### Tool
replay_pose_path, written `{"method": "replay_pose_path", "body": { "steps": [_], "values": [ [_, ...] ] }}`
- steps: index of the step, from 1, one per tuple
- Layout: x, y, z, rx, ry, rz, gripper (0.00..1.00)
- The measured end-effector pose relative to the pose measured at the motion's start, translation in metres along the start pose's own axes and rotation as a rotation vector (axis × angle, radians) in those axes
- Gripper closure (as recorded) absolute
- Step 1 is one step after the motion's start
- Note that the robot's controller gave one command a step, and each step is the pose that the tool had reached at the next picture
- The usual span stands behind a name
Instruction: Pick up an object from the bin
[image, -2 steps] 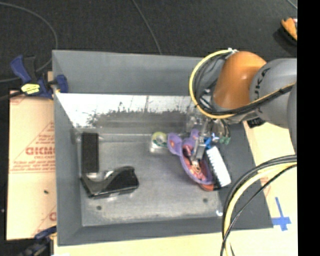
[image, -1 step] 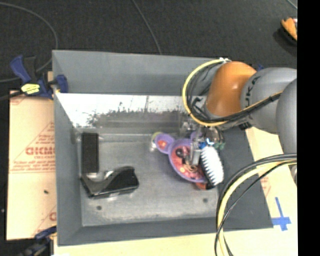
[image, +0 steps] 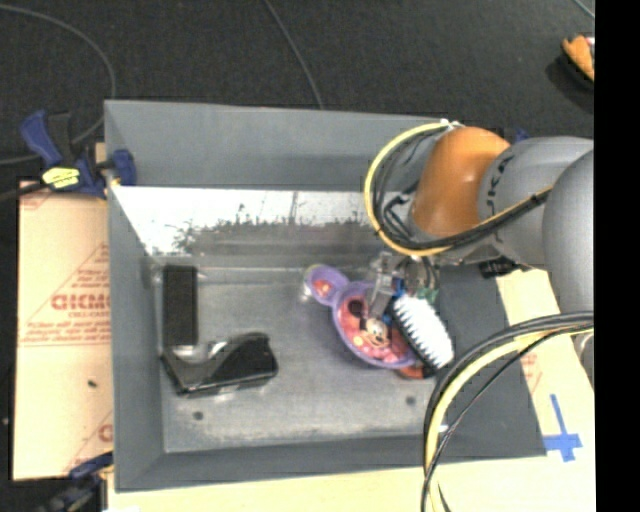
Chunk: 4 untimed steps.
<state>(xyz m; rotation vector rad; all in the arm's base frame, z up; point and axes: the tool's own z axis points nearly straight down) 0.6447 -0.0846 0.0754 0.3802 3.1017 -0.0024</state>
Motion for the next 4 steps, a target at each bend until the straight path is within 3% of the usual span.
{"method": "replay_pose_path", "body": {
  "steps": [4],
  "values": [
    [0.001, -0.001, -0.013, 0.001, 0.001, 0.0, 1.0]
  ]
}}
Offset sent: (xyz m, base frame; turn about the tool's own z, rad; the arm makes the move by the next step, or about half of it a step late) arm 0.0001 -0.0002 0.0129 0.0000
